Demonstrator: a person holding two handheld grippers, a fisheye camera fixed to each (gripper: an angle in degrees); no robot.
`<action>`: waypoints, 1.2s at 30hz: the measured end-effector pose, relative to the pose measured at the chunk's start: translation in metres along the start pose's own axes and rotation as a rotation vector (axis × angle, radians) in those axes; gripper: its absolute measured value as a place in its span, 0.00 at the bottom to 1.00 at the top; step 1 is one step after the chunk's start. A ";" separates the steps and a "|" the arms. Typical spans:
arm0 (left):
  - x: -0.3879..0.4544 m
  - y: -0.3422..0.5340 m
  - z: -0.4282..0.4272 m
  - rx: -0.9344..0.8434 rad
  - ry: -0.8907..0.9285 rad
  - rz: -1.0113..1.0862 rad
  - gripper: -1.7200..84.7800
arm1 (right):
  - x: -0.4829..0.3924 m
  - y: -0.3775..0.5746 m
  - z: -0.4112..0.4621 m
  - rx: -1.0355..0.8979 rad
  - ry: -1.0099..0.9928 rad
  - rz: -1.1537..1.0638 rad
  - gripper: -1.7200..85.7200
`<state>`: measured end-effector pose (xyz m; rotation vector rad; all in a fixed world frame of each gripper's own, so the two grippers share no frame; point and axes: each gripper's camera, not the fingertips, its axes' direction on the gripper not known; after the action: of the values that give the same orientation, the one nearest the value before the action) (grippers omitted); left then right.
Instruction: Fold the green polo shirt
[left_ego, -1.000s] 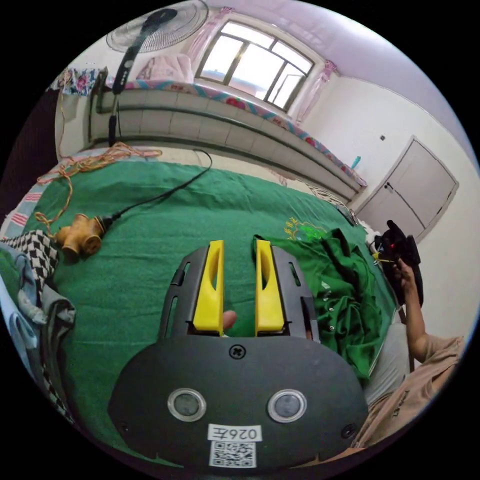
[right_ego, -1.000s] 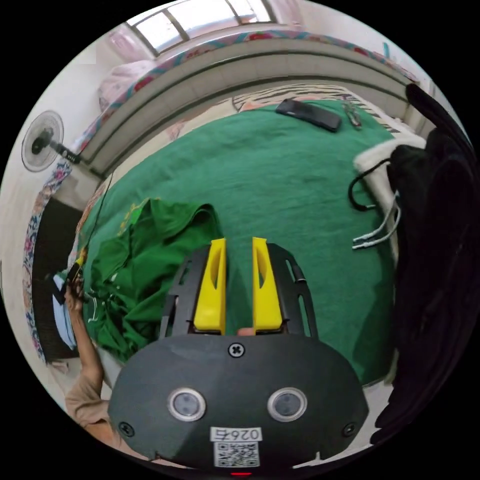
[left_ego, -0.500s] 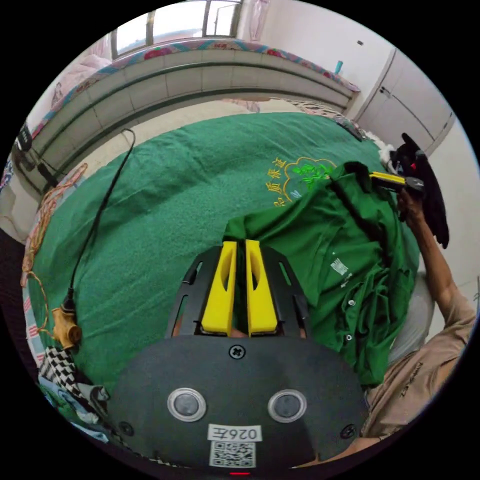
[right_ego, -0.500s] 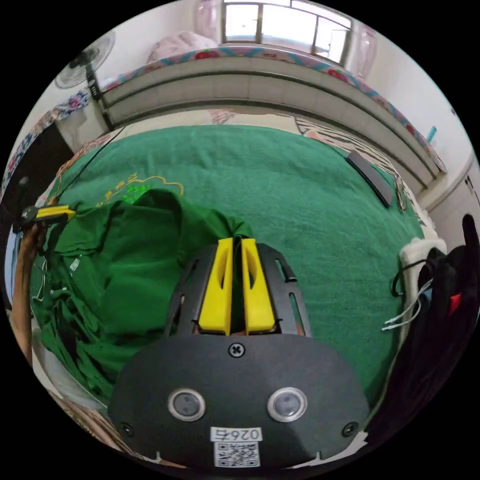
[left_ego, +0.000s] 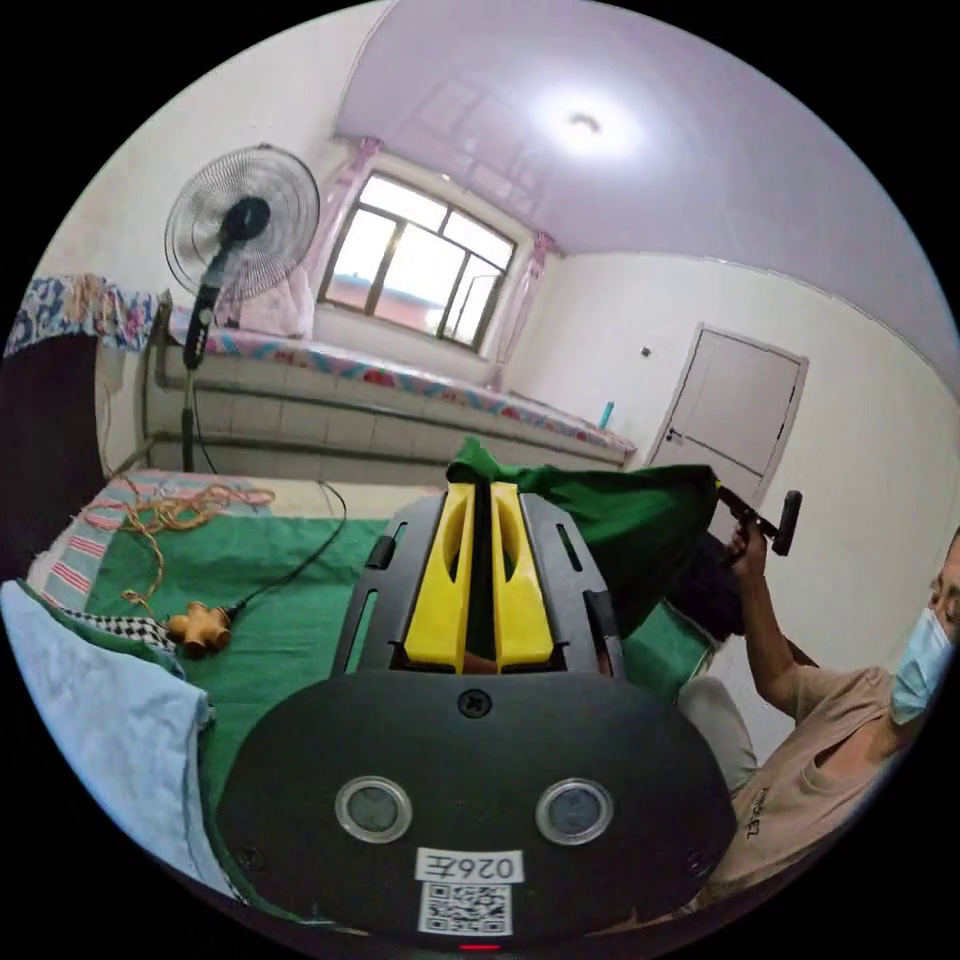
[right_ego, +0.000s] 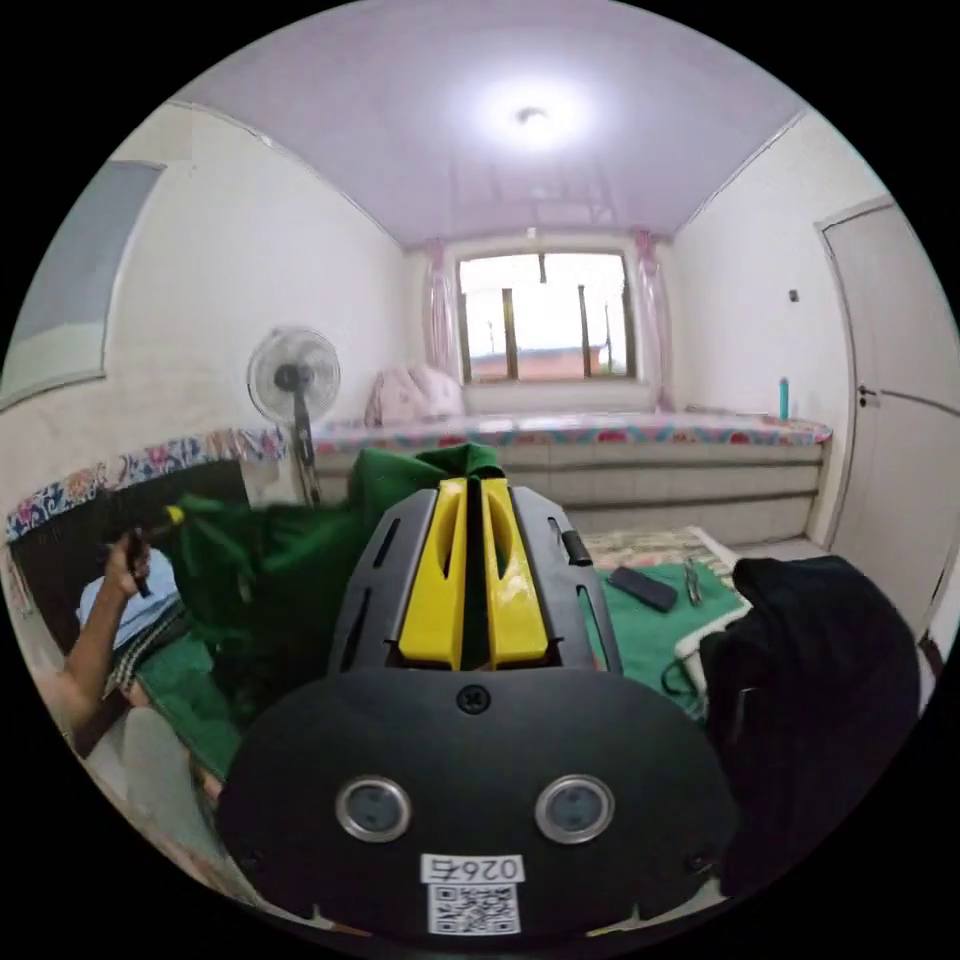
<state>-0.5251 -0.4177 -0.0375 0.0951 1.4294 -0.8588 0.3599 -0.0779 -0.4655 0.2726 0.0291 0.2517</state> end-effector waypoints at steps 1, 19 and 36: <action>0.020 -0.013 -0.036 0.070 -0.032 0.040 0.03 | 0.007 -0.010 -0.028 0.045 -0.066 0.003 0.00; 0.196 -0.090 -0.223 0.333 -0.331 0.379 0.03 | 0.013 -0.023 -0.232 0.312 -0.047 -0.114 0.00; -0.118 -0.010 0.291 -0.506 -0.233 -0.161 0.03 | 0.204 0.138 0.253 -0.478 0.092 0.257 0.01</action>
<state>-0.2811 -0.5283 0.1265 -0.4932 1.4039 -0.5917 0.5394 0.0351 -0.1832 -0.2133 0.0237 0.5156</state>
